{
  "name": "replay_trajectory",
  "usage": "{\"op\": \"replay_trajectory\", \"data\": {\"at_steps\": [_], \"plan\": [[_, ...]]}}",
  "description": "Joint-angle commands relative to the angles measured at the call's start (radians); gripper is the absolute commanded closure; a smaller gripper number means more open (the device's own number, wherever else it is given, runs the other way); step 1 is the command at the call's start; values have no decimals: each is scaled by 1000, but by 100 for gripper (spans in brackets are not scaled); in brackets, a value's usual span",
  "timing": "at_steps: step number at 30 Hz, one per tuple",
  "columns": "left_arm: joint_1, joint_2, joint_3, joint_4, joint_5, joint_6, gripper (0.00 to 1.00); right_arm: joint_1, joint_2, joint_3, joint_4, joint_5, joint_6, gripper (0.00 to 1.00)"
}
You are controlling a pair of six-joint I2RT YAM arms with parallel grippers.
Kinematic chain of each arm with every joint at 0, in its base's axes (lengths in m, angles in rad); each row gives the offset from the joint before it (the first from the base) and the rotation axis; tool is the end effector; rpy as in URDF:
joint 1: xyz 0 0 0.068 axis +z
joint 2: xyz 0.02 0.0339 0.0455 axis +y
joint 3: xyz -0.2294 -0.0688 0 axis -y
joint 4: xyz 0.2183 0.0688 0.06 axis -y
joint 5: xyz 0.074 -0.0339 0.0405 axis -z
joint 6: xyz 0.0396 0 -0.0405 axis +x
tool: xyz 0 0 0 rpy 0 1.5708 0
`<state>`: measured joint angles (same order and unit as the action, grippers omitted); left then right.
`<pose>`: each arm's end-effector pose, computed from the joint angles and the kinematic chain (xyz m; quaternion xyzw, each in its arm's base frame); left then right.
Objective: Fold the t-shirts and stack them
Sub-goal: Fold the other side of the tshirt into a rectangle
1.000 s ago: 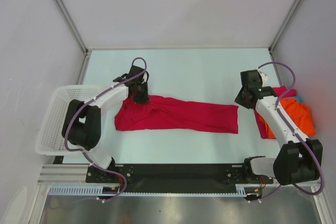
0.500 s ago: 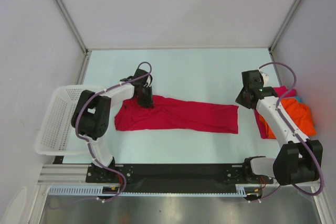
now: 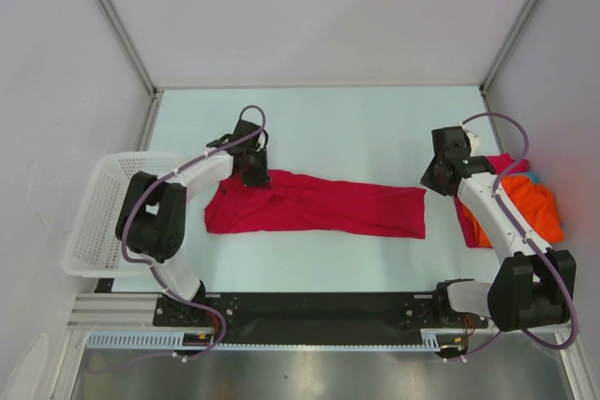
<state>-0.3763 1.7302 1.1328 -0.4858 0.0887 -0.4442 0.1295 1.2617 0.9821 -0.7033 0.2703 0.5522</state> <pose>0.2999 -0.1223 0.1666 -0.0222 0.9693 -0.1356 0.2040 0.2382 0.0204 0.2361 0.2371 0.9191 -0.0256 0.3137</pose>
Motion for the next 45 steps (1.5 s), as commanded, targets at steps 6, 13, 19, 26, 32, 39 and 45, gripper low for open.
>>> {"op": "replay_trajectory", "data": {"at_steps": [6,13,19,26,32,39,45], "plan": [[-12,-116,-76,30,-69,-1,95,-4,-18,1,31,-23,-6,73],[-16,-126,-84,35,-50,5,41,-1,-18,3,28,-23,-11,73],[-21,-205,-134,-6,-128,-13,26,-1,-18,0,28,-25,-9,73],[-21,-326,-225,-100,-288,-143,28,-1,-4,-22,56,-45,-18,73],[-21,-305,-261,-99,-333,-169,29,-2,15,-23,67,-49,-43,73],[-19,-265,-295,-24,-326,-169,29,-14,16,-34,65,-37,-70,73],[-21,-216,-291,9,-302,-160,30,-36,19,-34,67,-40,-78,73]]}}
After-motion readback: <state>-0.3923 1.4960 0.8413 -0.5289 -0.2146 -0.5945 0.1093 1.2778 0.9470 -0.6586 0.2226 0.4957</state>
